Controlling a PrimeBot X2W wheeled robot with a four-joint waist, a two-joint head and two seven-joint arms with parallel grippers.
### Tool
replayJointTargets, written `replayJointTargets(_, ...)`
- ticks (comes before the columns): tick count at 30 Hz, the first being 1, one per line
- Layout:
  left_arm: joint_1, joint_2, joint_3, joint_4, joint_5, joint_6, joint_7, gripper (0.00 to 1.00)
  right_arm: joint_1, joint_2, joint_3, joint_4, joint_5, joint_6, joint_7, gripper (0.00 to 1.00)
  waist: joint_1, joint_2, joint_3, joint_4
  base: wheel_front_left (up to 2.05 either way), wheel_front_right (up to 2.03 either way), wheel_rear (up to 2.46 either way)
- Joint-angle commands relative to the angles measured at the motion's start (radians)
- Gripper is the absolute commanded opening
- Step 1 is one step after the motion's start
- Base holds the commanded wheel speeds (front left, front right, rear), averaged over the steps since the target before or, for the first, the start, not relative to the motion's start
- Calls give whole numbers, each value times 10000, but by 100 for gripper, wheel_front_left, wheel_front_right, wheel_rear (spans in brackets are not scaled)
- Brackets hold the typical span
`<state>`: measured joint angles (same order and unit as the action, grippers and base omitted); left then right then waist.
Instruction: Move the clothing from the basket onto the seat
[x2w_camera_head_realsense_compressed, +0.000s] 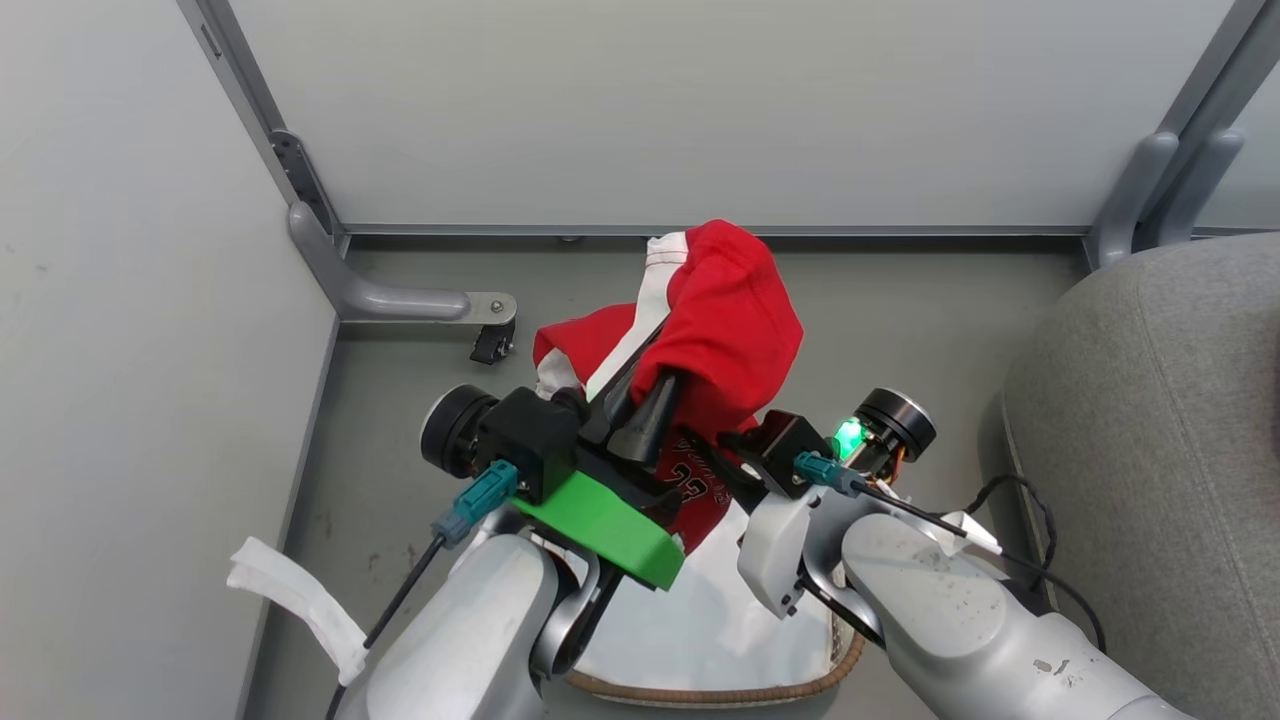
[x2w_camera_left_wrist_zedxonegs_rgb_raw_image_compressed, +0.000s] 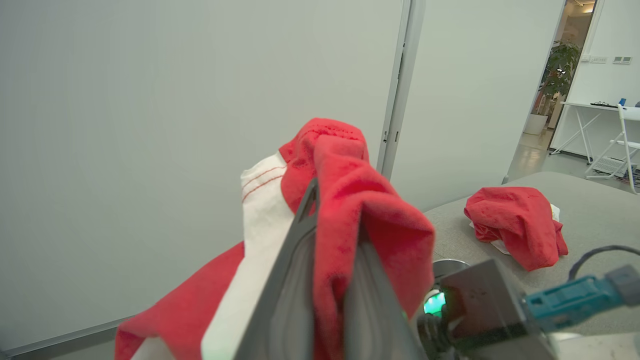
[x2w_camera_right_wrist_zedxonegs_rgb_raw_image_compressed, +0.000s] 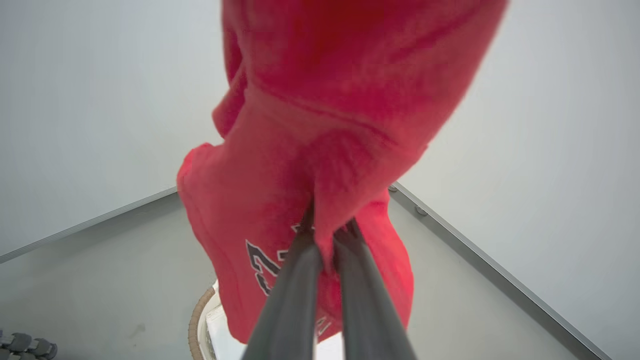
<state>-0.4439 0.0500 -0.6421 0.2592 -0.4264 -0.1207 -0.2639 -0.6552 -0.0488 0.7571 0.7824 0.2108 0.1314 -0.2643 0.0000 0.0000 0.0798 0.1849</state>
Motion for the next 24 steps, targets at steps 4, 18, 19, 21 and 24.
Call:
replayJointTargets(4,-150,21,110,62,44,62,-7,0,-25,-44,49,-48,95,-14,0,0,0,0,43,-98,0,0,0)
replayJointTargets(18,0,21,470,-8,216,121,-7,0,-127,-44,134,-168,119,-14,0,0,0,0,96,-306,0,0,0)
replayJointTargets(19,-1,23,519,-109,258,155,-7,29,-135,-44,142,-180,120,-14,0,0,0,0,109,-318,0,0,0)
replayJointTargets(21,51,21,557,-123,297,156,-5,100,-151,-47,115,-211,135,-14,0,0,0,0,138,-356,0,0,0)
replayJointTargets(24,118,21,619,-64,309,194,-5,100,-131,-44,149,-236,139,-14,0,0,0,0,157,-454,0,0,0)
